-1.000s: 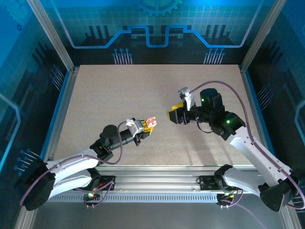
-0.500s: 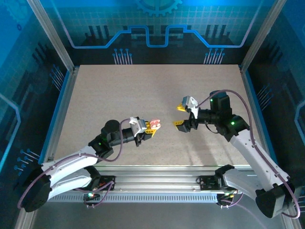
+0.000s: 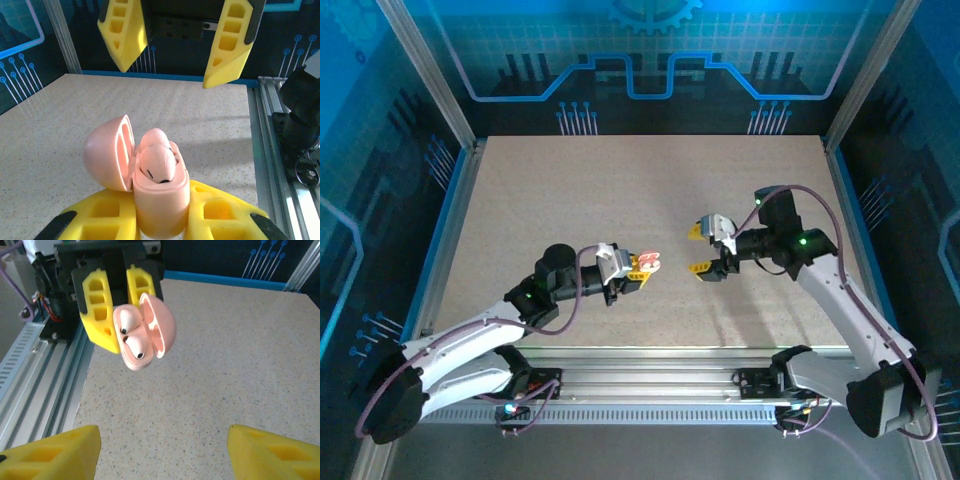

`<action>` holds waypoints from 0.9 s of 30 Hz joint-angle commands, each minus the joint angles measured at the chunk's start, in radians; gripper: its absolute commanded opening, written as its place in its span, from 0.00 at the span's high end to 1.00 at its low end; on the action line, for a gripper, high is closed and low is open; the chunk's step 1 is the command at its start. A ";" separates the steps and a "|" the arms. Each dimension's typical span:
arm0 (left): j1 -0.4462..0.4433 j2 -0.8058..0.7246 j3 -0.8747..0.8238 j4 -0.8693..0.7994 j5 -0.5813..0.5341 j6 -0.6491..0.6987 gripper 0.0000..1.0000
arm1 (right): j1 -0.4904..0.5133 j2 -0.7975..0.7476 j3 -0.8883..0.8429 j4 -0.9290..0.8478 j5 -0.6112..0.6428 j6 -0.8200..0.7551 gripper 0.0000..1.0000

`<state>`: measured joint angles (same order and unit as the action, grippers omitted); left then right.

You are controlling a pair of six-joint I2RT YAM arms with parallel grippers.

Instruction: Insert wireless bluetooth earbuds into charging case

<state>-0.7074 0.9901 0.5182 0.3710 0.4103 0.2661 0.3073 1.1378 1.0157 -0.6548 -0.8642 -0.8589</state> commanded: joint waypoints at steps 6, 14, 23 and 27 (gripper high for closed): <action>0.008 -0.005 0.057 -0.072 0.044 0.056 0.81 | 0.039 0.024 0.037 -0.126 0.078 -0.155 0.31; 0.007 -0.004 0.076 -0.086 0.053 0.071 0.81 | 0.075 0.092 0.066 -0.141 0.102 -0.180 0.31; 0.007 -0.002 0.091 -0.100 0.064 0.087 0.81 | 0.155 0.192 0.126 -0.129 0.094 -0.175 0.33; 0.008 -0.002 0.088 -0.096 0.065 0.087 0.81 | 0.186 0.230 0.155 -0.134 0.090 -0.174 0.34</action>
<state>-0.7059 0.9901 0.5777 0.2729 0.4431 0.3325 0.4709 1.3449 1.1320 -0.7650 -0.7597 -1.0191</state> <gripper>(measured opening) 0.191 0.665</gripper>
